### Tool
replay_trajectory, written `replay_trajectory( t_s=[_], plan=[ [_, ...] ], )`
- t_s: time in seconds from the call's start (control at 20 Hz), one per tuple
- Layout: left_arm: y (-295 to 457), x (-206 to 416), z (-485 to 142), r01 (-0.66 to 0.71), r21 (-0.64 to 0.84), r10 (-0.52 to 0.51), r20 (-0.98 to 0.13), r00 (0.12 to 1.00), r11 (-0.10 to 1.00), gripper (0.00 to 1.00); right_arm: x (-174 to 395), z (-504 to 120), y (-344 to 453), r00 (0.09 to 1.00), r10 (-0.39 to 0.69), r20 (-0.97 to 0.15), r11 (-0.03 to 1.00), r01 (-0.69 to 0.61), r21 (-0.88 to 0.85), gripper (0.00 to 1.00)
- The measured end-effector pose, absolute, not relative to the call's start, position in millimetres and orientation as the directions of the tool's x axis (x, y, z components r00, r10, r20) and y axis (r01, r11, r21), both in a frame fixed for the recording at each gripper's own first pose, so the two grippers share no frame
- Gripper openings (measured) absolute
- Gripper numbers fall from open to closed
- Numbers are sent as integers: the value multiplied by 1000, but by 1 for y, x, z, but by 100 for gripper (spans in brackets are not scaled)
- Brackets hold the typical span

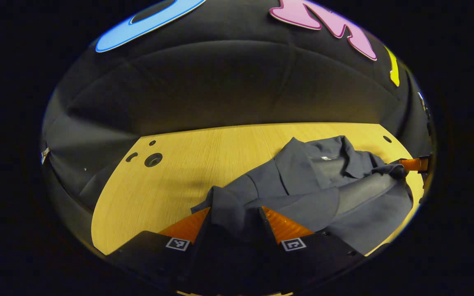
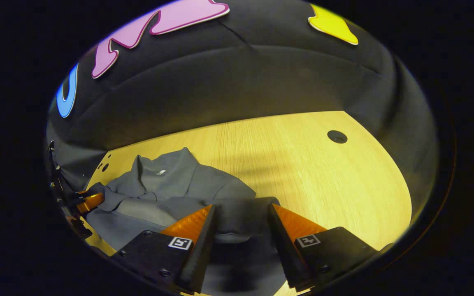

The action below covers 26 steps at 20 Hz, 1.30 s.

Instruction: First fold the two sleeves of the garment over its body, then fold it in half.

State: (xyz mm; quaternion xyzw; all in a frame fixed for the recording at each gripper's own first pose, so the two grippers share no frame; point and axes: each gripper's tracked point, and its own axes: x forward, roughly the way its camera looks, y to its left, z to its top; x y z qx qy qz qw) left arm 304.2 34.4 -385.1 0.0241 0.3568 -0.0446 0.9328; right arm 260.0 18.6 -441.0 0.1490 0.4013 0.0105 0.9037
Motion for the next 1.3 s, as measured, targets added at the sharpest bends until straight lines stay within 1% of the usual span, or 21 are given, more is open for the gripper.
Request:
replay_trajectory(
  t_s=[0.05,0.1,0.15,0.2,0.25,0.5,0.75,1.05,1.2,1.3],
  plan=[
    [33,301,-378,110,12,-75,-662,745,994,69,257,-434,18,685,141,-715,955,96,280,80],
    [31,296,-373,118,13,-81,-656,750,993,80,253,-426,17,690,142,-710,956,92,280,80],
    [29,292,-366,124,10,-88,-649,756,992,84,248,-418,14,695,139,-705,957,89,277,84],
    [26,288,-359,129,1,-98,-640,762,992,91,243,-411,13,701,140,-700,957,85,278,87],
    [23,283,-352,129,-9,-106,-631,769,992,92,238,-403,11,708,140,-692,957,83,278,88],
    [20,255,-305,130,-29,-123,-569,813,991,93,202,-366,3,736,145,-662,955,71,287,88],
    [18,223,-261,153,-1,-132,-509,850,988,93,171,-325,5,772,156,-616,960,27,277,88],
    [13,174,-218,158,-22,-150,-461,874,987,93,136,-276,14,809,194,-555,948,-9,317,88],
    [6,150,-201,176,-63,-186,-428,884,982,93,117,-255,13,830,210,-516,945,-37,324,88],
    [5,135,-193,178,-68,-190,-413,891,982,93,103,-244,12,839,219,-499,946,-57,319,88]
  ],
)
